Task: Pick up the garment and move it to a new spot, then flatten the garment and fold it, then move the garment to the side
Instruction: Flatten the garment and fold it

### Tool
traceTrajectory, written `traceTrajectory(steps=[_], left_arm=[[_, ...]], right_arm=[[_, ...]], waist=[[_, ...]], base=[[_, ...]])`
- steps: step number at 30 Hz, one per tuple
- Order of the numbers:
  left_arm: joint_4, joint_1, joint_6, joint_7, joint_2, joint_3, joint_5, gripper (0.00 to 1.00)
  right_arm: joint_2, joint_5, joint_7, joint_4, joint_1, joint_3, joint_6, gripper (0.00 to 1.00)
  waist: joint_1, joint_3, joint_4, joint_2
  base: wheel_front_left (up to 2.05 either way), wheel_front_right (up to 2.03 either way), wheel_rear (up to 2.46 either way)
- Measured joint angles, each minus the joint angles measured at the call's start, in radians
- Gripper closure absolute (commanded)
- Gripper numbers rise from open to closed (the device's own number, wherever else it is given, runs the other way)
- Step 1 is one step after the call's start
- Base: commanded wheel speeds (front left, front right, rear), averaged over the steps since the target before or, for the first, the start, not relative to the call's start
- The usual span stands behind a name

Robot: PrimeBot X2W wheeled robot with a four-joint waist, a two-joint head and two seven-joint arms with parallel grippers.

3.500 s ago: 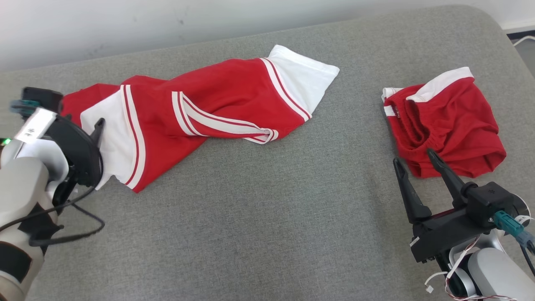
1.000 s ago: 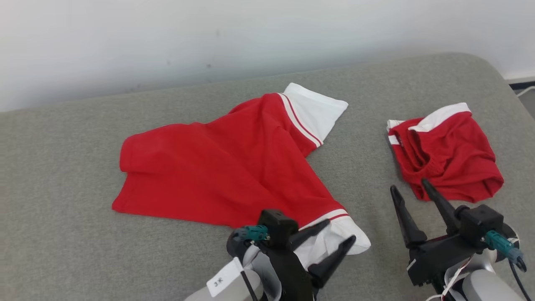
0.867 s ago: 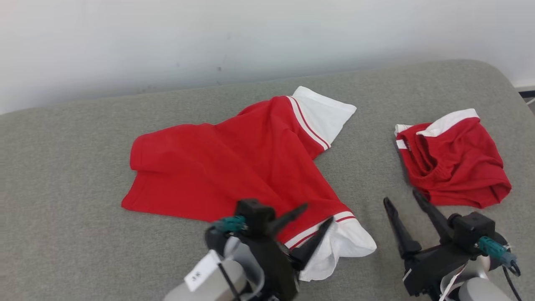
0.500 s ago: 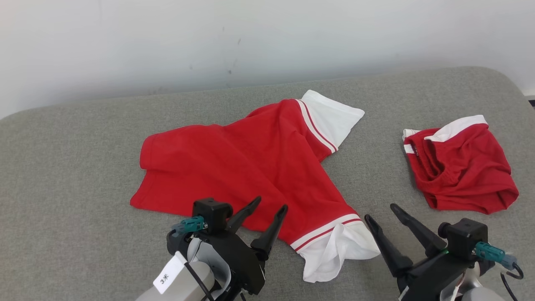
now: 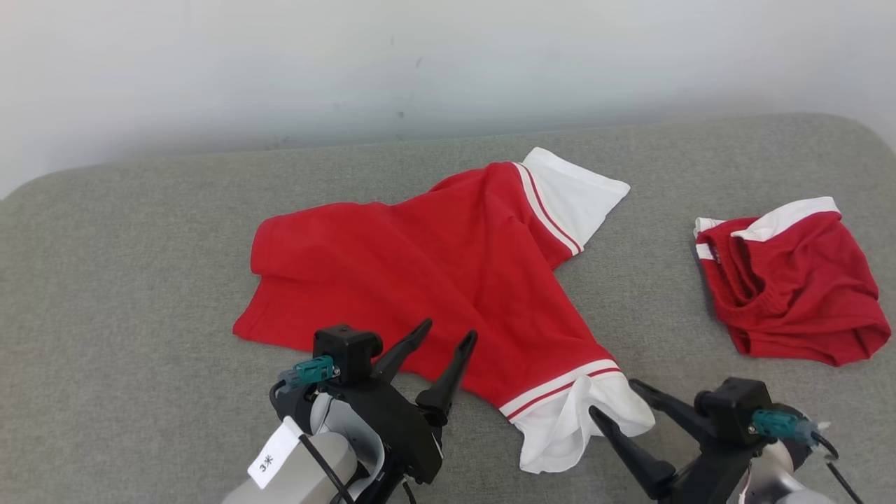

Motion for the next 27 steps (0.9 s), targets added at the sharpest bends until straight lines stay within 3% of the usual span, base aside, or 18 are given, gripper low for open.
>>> traceTrajectory(steps=[3,5,6,15,21,27], left_arm=[[0.0,0.0,0.0,0.0,0.0,0.002,0.0,0.0],[0.0,0.0,0.0,0.0,-0.002,0.003,0.0,0.0],[0.0,0.001,0.0,-0.004,-0.002,0.006,0.0,0.0],[0.0,0.028,0.009,-0.007,0.032,0.031,-0.003,0.0],[-0.012,0.028,0.009,-0.007,0.031,0.037,-0.003,0.0],[-0.017,0.028,0.009,-0.007,0.03,0.04,-0.002,0.0]], right_arm=[[-0.011,-0.033,0.029,0.01,-0.025,0.01,-0.009,0.0],[-0.02,-0.044,0.048,0.024,-0.033,0.022,-0.01,0.9],[-0.021,-0.045,0.053,0.026,-0.034,0.024,-0.01,1.0],[-0.027,-0.034,0.074,-0.005,-0.065,0.02,-0.007,1.0],[-0.094,0.033,0.073,-0.07,-0.055,0.003,0.017,1.0],[-0.156,0.106,0.102,-0.082,0.021,-0.006,0.019,1.0]], waist=[[0.0,0.002,0.01,0.0],[0.0,0.003,0.017,0.0],[0.0,0.004,0.021,0.0001],[0.0,0.008,0.007,0.0],[0.0,0.011,-0.032,0.0],[0.0,0.02,-0.077,0.0]], base=[[0.0,0.0,0.0],[0.0,0.0,0.0],[0.0,0.0,0.0],[0.0,0.0,0.0],[0.0,0.0,0.0],[0.0,0.0,0.0]])
